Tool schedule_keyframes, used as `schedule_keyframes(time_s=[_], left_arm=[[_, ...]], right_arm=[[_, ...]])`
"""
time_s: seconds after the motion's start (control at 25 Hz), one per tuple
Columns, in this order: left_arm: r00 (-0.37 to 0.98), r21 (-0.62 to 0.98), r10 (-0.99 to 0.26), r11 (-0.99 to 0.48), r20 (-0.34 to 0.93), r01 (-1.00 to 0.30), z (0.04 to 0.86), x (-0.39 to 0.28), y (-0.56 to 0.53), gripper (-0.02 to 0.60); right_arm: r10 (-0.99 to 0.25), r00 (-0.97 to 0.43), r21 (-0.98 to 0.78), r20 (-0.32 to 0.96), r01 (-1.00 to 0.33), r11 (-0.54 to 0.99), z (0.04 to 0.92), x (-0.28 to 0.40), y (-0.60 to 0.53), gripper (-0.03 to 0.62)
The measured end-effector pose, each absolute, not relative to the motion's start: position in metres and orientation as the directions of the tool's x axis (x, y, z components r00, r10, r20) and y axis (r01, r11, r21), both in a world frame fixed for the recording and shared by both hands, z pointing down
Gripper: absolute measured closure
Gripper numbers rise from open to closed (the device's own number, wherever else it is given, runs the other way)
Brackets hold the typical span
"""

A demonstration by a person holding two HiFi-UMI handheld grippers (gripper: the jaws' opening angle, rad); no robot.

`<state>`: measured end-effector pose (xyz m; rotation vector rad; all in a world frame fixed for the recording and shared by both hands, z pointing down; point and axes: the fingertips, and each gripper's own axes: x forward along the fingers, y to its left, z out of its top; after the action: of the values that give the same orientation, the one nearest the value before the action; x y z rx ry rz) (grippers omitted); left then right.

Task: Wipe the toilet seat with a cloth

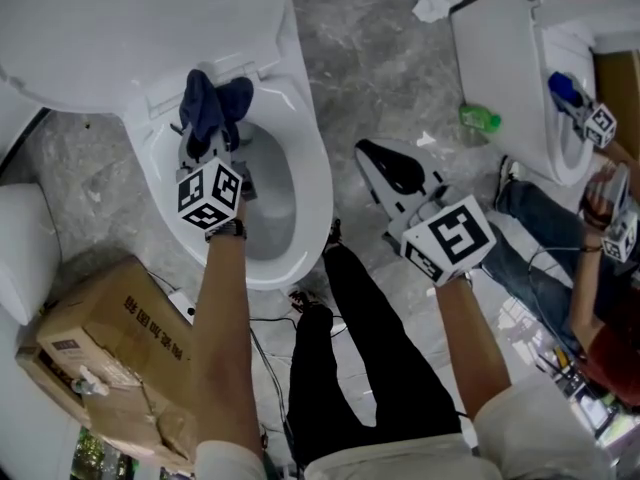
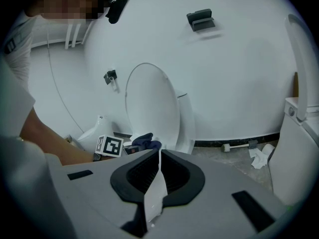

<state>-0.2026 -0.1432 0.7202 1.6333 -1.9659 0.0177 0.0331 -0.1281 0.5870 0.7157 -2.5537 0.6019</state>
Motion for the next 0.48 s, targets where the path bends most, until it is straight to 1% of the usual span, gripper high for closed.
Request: schedule_keyframes(time_s=[0.28, 0.48], left_arm=[[0.128, 0.362, -0.895, 0.04, 0.428, -0.931, 0.721, -0.128, -0.162, 0.541], [0.283, 0.342, -0.854, -0.134, 0.436, -0.93, 0.717, -0.078, -0.16, 0.541]], right_arm=[[-0.39, -0.772, -0.288, 0.501, -0.574, 0.766, 0.587, 0.038, -0.126, 0.559], [-0.398, -0.769, -0.288, 0.501, -0.581, 0.761, 0.585, 0.043, -0.122, 0.559]])
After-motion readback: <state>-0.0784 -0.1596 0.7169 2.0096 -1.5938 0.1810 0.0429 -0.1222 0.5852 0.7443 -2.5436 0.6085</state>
